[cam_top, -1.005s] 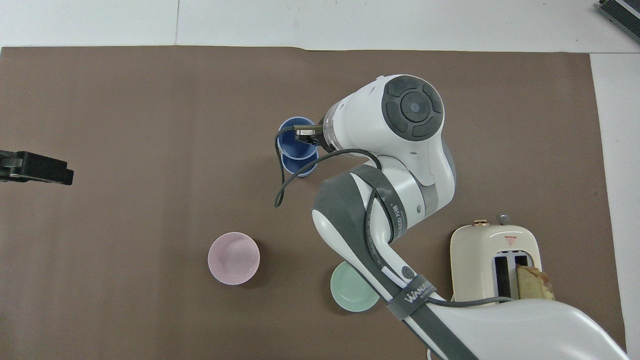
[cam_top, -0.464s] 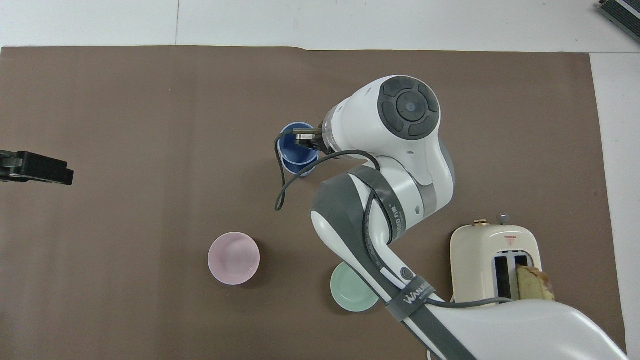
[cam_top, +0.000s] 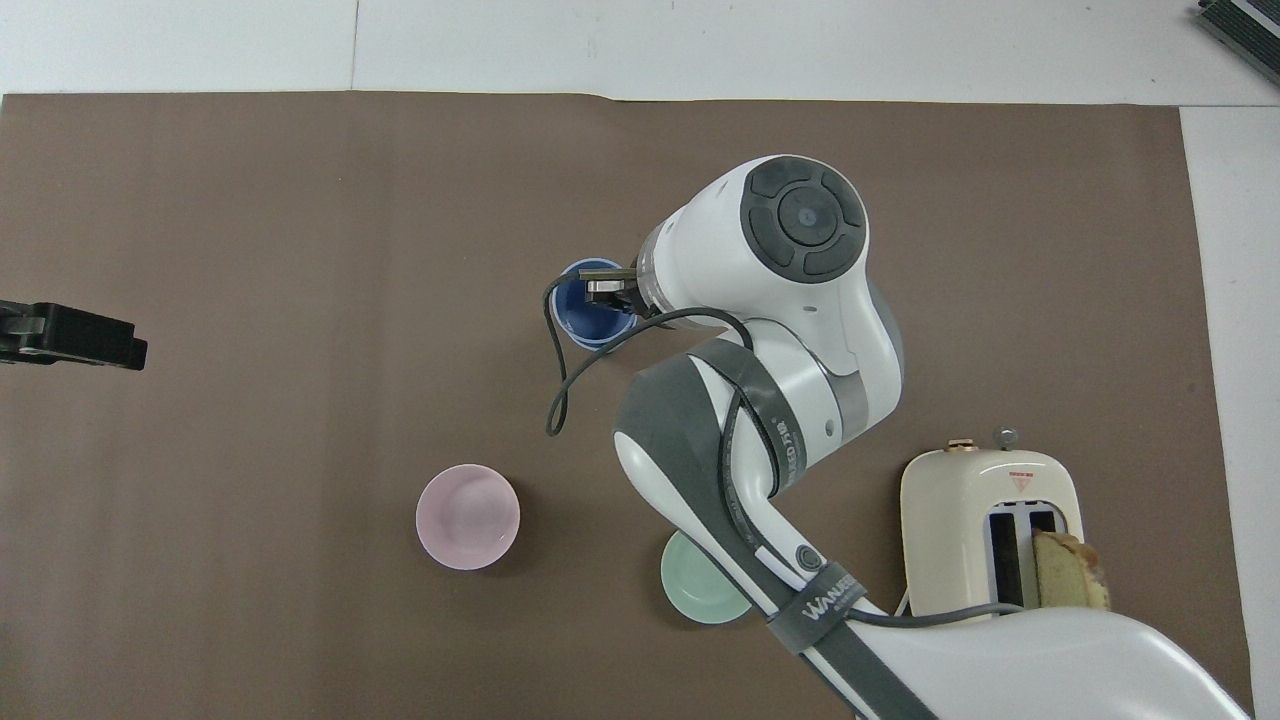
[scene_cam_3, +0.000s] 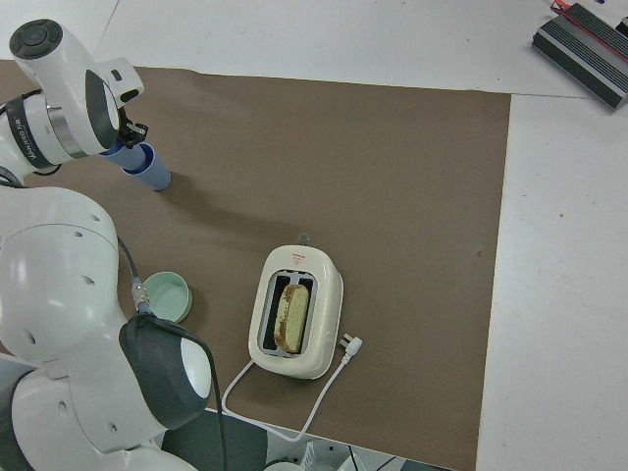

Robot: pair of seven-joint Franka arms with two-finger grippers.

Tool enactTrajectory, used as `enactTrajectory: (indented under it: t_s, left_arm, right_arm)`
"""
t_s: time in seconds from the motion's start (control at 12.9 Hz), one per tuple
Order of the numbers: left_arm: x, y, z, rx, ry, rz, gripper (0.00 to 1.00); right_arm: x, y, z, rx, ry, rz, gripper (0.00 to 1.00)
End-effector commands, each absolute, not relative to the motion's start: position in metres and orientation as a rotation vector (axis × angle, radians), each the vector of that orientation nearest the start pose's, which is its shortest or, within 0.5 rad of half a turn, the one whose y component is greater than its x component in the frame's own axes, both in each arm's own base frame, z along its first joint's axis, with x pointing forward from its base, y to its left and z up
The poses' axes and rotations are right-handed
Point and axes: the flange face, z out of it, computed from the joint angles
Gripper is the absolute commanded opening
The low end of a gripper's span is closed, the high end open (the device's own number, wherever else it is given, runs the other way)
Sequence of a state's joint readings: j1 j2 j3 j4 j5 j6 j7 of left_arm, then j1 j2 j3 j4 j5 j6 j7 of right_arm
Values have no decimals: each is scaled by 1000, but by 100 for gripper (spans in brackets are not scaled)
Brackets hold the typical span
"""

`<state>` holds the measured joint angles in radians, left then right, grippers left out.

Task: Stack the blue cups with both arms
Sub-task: 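Lower the held cup into the placed cup and open the right gripper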

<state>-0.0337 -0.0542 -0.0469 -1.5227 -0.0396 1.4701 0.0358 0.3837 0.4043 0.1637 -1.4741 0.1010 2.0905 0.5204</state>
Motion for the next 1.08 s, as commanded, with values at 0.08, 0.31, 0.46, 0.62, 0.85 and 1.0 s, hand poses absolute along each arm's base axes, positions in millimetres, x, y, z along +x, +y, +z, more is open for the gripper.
enactTrajectory:
  t_s: [0.08, 0.31, 0.46, 0.62, 0.85, 1.0]
  left_arm:
    - [518, -44, 671, -3182, 192, 4, 100]
    - [518, -44, 671, -3183, 189, 4, 100]
    - [518, -44, 671, -3183, 189, 4, 100]
    - [518, -44, 671, -3183, 189, 4, 100]
    - [518, -44, 671, -3183, 189, 4, 100]
    - [518, -44, 671, -3183, 189, 4, 100]
  right_arm:
    - [597, 346, 471, -2894, 45, -131, 0]
    - [600, 339, 470, -2898, 48, -135, 0]
    - [601, 338, 470, -2896, 47, -136, 0]
    - [601, 336, 466, -2897, 51, -136, 0]
    - [605, 337, 450, -2890, 58, -153, 0]
    - [606, 337, 445, -2893, 60, -146, 0]
